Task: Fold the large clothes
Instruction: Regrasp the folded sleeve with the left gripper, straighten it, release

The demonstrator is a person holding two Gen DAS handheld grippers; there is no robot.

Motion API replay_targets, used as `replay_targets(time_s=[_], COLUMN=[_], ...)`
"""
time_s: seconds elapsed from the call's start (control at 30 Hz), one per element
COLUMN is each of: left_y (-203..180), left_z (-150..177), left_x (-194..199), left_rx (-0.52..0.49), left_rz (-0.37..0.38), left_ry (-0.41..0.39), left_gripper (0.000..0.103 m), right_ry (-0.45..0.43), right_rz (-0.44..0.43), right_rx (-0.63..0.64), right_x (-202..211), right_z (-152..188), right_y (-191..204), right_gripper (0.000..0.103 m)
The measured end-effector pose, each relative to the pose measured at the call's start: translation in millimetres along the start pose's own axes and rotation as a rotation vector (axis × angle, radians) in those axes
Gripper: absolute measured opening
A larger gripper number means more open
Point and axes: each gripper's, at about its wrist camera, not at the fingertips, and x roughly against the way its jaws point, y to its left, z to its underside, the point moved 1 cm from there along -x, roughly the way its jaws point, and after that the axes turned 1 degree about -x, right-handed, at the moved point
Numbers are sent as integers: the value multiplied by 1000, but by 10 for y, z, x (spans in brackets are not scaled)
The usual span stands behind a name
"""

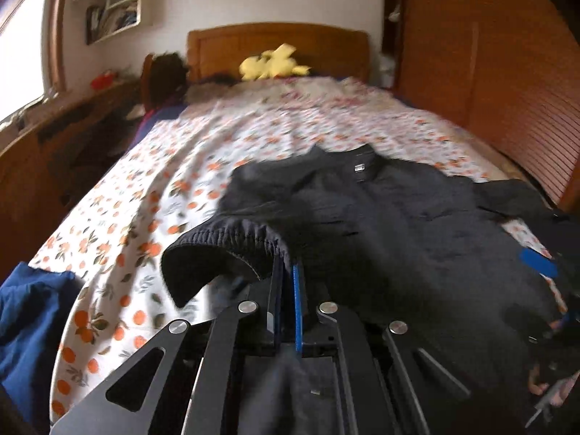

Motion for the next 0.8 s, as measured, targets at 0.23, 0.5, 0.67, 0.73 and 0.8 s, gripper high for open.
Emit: replay_targets(time_s=[0.23,0.5,0.67,0.73,0.8], left_y=[-482,-599,-416,-329,-250], left_z=[241,608,757,804,826], left_x=[362,554,656,716,789], left_rx=[4,-20,20,37,39], left_rz=[93,76,81,72,47], left_ry=[-43,-36,-46,-57,-78], left_gripper=[4,5,15,32,53], right_ry=[2,5,17,26,34], right_rz=[23,40,34,29,24], right_rx=[0,6,24,36,49], right_x=[92,143,102,69,29], right_z=[37,61,86,98,114], right_y=[-56,-48,19,78,127], right_gripper=[96,96,96,96,96])
